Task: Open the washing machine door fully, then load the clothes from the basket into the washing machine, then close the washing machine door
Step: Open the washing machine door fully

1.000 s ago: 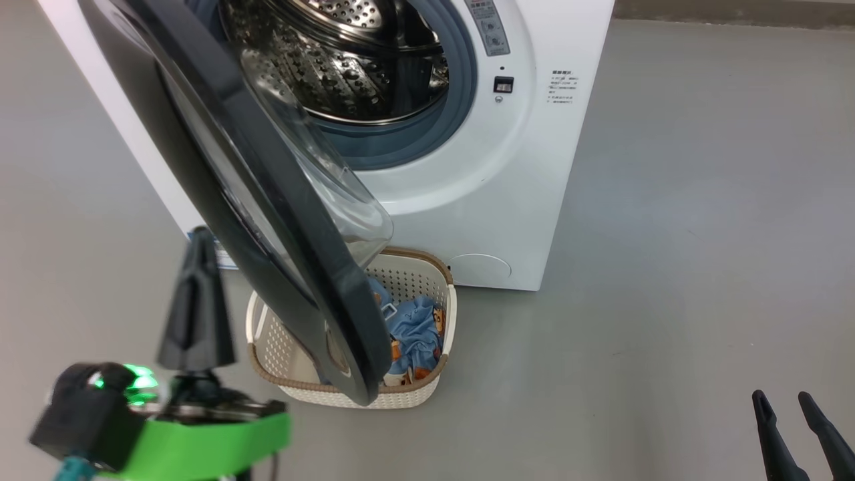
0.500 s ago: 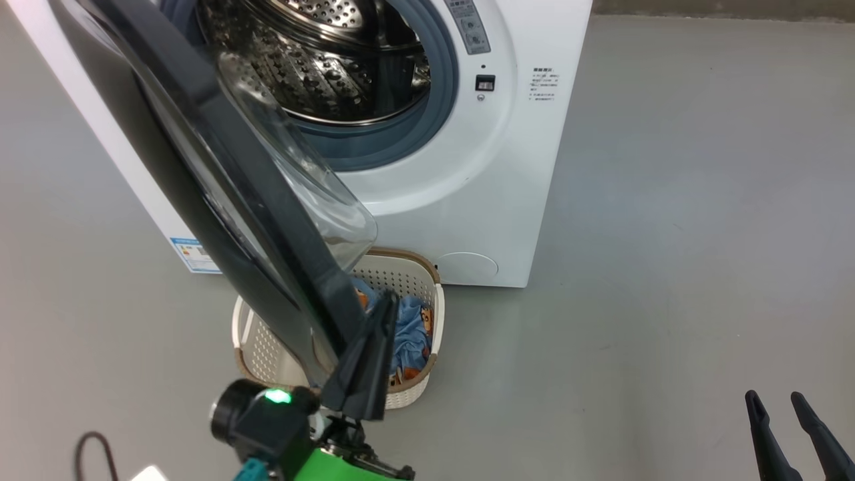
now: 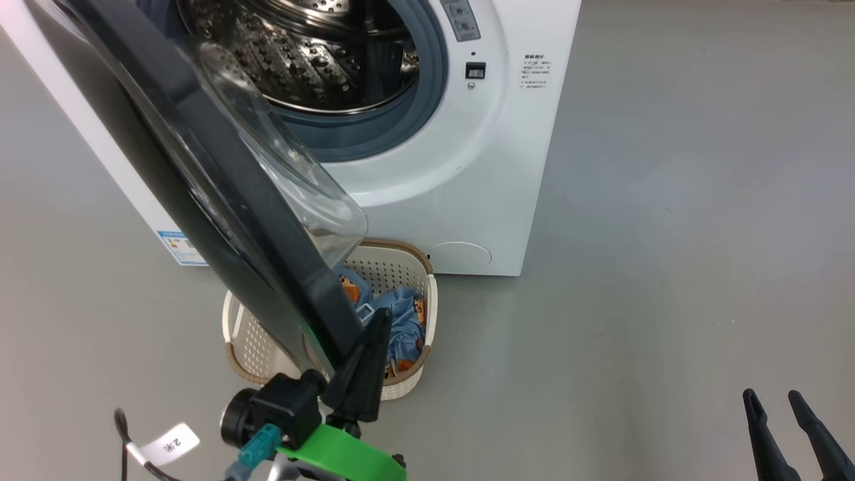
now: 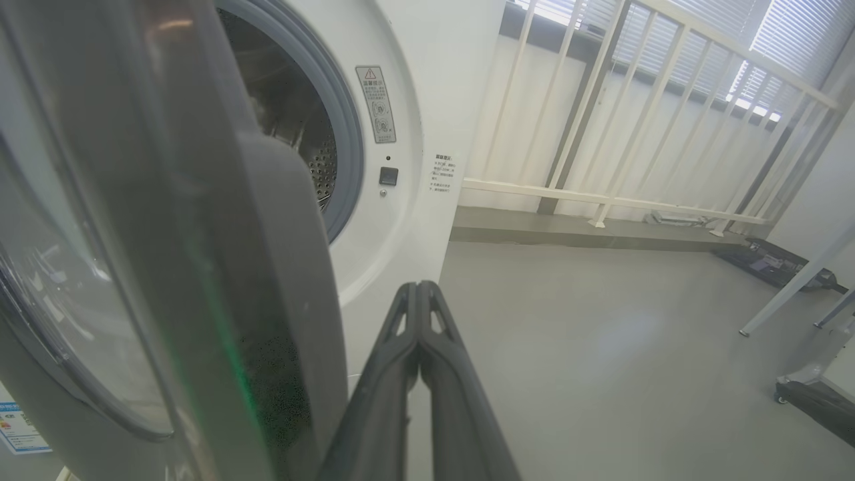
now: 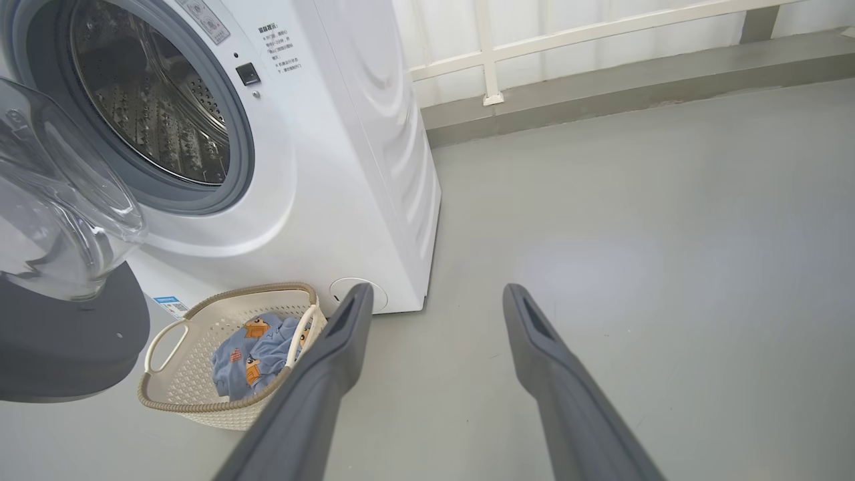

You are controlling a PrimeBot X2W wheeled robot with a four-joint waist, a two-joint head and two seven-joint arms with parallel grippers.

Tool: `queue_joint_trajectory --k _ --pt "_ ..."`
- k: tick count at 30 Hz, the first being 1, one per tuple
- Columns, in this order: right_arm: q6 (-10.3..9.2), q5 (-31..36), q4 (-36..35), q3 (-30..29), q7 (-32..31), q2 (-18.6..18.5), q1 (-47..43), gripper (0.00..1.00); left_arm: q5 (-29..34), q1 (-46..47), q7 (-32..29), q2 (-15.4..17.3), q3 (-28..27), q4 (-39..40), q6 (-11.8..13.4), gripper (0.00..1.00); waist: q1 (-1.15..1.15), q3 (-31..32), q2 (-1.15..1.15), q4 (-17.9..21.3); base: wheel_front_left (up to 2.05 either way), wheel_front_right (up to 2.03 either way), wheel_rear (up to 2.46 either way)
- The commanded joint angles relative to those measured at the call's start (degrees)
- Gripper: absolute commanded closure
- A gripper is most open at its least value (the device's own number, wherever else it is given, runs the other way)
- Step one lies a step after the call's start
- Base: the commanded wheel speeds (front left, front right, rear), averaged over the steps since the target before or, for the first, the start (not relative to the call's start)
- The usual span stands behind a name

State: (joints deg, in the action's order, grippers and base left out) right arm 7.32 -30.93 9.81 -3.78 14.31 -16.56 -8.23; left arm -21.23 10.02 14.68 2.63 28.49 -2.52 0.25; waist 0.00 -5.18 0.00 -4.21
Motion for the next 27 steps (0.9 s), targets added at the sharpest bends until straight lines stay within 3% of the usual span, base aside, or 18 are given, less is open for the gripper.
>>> queue_joint_trajectory --k 1,12,27 --pt "0.17 -0.27 -1.50 1.15 0.69 -1.43 1.38 0.00 -0.42 2.44 0.32 0.25 -2.15 0.23 0.21 1.00 0.00 -0.17 0.00 0.00 0.00 0.00 0.00" --pt "0.17 -0.38 -1.87 0.92 0.69 -1.27 1.93 0.00 -3.42 3.67 0.32 0.25 -6.01 -3.12 1.50 1.00 0.00 -1.01 0.00 -0.45 0.00 0.00 0.00" --pt "0.17 -0.32 -2.06 1.03 0.69 -1.29 1.83 0.00 -2.96 0.90 0.32 0.25 -10.75 -2.73 2.16 1.00 0.00 -0.29 0.00 -2.20 0.00 0.00 0.00"
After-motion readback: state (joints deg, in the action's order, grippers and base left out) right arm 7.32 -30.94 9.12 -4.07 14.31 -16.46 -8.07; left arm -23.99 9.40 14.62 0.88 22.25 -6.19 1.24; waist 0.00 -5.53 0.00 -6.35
